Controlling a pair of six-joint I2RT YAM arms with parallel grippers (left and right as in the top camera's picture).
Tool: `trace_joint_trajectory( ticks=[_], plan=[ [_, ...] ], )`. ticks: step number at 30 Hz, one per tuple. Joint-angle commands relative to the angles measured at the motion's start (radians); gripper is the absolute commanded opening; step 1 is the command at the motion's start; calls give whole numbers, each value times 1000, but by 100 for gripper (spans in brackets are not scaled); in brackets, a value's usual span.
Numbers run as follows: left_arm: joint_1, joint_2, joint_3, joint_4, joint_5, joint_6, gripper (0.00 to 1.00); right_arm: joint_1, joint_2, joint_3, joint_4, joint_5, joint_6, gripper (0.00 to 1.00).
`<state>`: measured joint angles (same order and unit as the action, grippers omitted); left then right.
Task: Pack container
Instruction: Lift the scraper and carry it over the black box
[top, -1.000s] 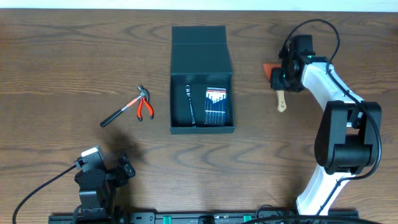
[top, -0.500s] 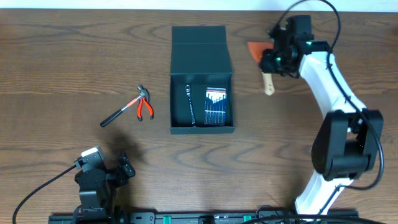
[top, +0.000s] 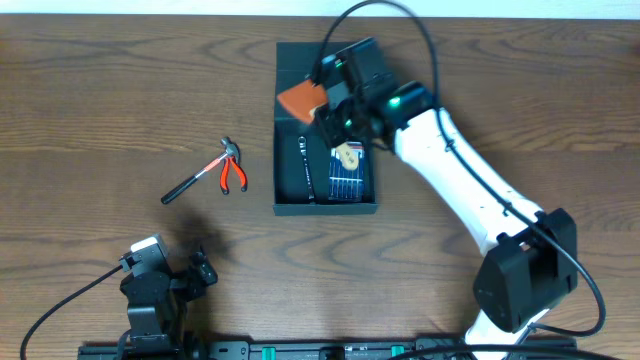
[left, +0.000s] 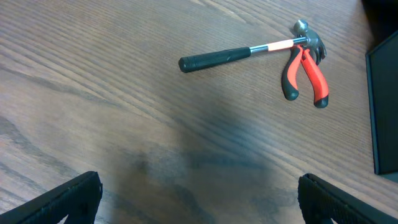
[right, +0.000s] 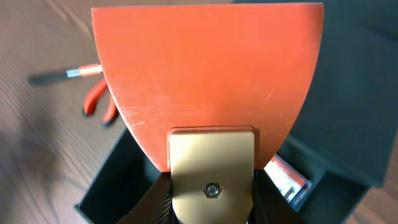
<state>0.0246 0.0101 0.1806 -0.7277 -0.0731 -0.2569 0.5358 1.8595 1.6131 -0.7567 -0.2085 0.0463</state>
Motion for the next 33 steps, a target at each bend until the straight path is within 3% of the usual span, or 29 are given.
trace_joint_trajectory(
  ticks=[1, 8, 17, 22, 33],
  plan=[
    [5, -6, -16, -3, 10, 17, 98, 42, 6, 10, -36, 117, -62, 10],
    [5, -6, -16, -3, 10, 17, 99, 70, 55, 8, -107, 109, -338, 7],
    [5, -6, -16, -3, 10, 17, 98, 65, 83, 8, -228, -100, -674, 8],
    [5, -6, -16, -3, 10, 17, 98, 66, 83, 8, -251, -117, -779, 12],
    [5, -6, -16, -3, 10, 17, 98, 65, 126, 8, -271, -50, -854, 15]
  ],
)
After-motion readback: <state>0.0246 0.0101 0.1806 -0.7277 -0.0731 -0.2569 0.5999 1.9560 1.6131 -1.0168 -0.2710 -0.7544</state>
